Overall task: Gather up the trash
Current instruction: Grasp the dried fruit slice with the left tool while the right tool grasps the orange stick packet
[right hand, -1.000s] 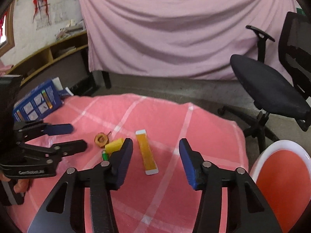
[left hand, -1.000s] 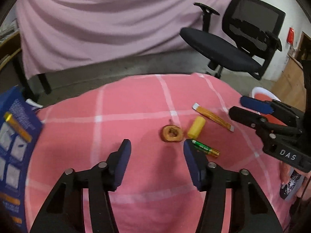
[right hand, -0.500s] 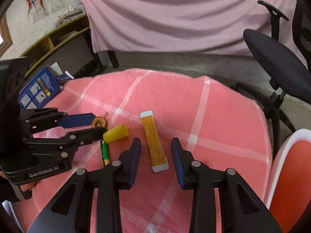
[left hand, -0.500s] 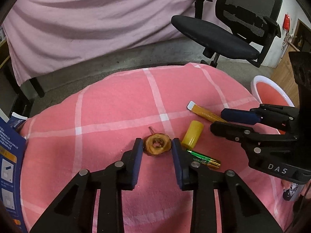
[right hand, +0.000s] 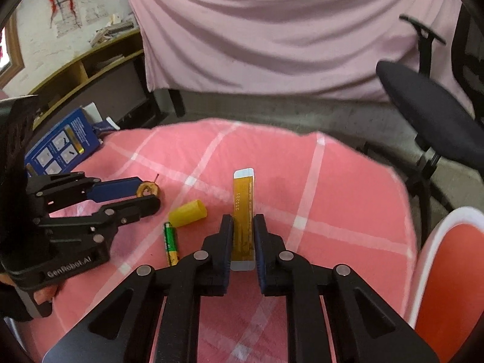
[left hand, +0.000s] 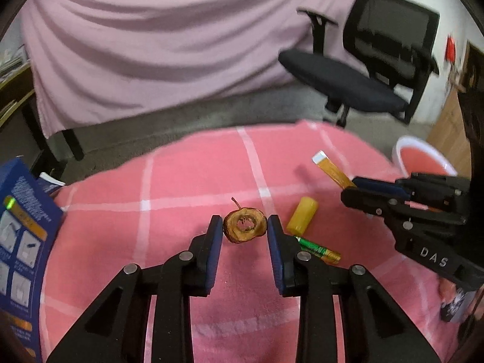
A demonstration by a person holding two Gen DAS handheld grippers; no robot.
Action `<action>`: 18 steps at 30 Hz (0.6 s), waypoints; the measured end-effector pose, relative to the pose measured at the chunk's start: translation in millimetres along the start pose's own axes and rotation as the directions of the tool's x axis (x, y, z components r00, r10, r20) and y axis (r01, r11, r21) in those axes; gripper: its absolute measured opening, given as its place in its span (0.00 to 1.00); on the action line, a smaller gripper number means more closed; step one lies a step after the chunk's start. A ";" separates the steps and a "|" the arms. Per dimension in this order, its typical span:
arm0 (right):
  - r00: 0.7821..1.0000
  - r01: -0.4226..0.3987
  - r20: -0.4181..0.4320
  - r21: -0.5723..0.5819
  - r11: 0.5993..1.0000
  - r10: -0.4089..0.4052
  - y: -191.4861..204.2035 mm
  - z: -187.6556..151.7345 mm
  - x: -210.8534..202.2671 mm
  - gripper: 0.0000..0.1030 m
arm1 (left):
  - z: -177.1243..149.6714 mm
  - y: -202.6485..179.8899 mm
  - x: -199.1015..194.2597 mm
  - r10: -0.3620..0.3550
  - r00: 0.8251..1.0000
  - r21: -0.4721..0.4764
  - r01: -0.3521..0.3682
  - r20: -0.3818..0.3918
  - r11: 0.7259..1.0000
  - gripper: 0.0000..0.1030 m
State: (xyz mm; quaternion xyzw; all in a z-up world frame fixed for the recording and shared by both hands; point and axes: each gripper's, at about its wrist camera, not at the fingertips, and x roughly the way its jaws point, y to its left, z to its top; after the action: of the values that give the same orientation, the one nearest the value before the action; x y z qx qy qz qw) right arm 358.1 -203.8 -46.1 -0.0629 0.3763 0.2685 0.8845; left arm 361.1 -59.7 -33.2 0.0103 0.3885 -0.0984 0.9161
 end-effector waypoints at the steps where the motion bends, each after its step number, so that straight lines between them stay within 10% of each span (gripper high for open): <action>1: 1.000 0.009 0.030 -0.008 1.000 -0.009 2.0 -0.1 -5.1 0.11 | -0.2 -0.6 -5.2 0.000 1.000 -0.009 0.000 0.028 1.000 0.25; 9: 0.961 0.056 0.275 -0.056 0.997 -0.039 13.5 -6.7 -47.7 0.11 | -9.2 -14.0 -48.9 0.056 0.962 -0.030 -0.049 0.268 0.998 0.25; 18: 0.848 0.108 0.523 -0.014 0.994 -0.085 11.4 -19.9 -95.7 0.11 | -15.5 -44.1 -80.5 0.074 0.895 -0.010 -0.078 0.439 0.997 0.25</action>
State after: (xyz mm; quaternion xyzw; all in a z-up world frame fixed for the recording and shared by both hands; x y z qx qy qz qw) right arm 284.8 -241.2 7.8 -0.0255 0.1132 0.2387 0.9641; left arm 287.2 -87.6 16.0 0.0065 0.1711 -0.0638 0.9832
